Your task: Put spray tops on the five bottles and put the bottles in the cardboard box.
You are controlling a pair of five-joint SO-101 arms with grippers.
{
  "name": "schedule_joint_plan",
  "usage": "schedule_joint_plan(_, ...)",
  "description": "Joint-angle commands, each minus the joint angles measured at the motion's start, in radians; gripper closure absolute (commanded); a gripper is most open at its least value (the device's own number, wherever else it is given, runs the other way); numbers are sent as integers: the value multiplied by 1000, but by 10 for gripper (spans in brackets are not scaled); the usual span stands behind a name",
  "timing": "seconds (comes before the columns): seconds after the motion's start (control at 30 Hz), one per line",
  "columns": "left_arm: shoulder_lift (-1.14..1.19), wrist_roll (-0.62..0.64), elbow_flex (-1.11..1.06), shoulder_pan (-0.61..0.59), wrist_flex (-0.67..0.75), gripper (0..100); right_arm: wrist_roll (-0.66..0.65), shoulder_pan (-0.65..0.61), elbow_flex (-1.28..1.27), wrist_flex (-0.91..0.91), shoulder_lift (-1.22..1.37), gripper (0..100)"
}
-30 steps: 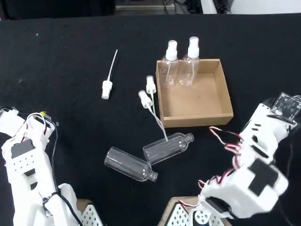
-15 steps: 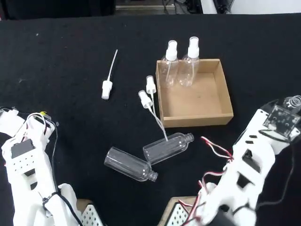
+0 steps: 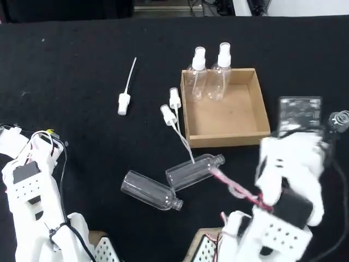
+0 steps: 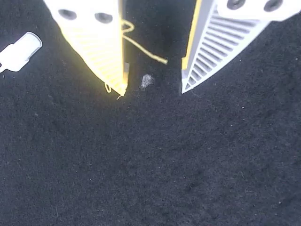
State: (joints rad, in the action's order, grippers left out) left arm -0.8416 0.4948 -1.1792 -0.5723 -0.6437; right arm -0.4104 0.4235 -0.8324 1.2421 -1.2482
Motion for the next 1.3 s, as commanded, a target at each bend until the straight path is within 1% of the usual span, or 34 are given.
schedule_joint_plan(0.0,-18,3,50,10,23,816,35,-255,160,129,10,761)
schedule_joint_plan(0.03,-18,3,50,10,23,816,61,-330,186,141,33,774)
schedule_joint_plan(0.17,-18,3,50,4,23,816,187,-611,289,157,186,775)
schedule_joint_plan(0.3,-18,3,50,4,23,816,333,-876,394,101,426,775)
schedule_joint_plan(0.4,-18,3,50,2,23,816,473,-1011,452,14,616,772)
schedule_joint_plan(0.47,-18,3,50,2,23,816,551,-1060,489,-52,733,737)
schedule_joint_plan(0.6,-18,5,50,2,23,816,681,-1099,549,-209,938,674)
schedule_joint_plan(0.73,-18,6,48,2,23,817,875,-1096,559,-436,1112,673)
schedule_joint_plan(0.8,-18,6,48,-4,23,818,936,-1092,559,-549,1185,673)
schedule_joint_plan(0.93,-18,8,50,-42,23,818,951,-1080,559,-717,1319,673)
schedule_joint_plan(1.1,-18,8,50,-44,23,819,951,-1076,562,-911,1454,673)
schedule_joint_plan(1.17,-18,8,50,-44,23,819,951,-1073,584,-951,1500,673)
schedule_joint_plan(1.27,-18,8,50,-45,23,819,954,-1046,651,-954,1573,673)
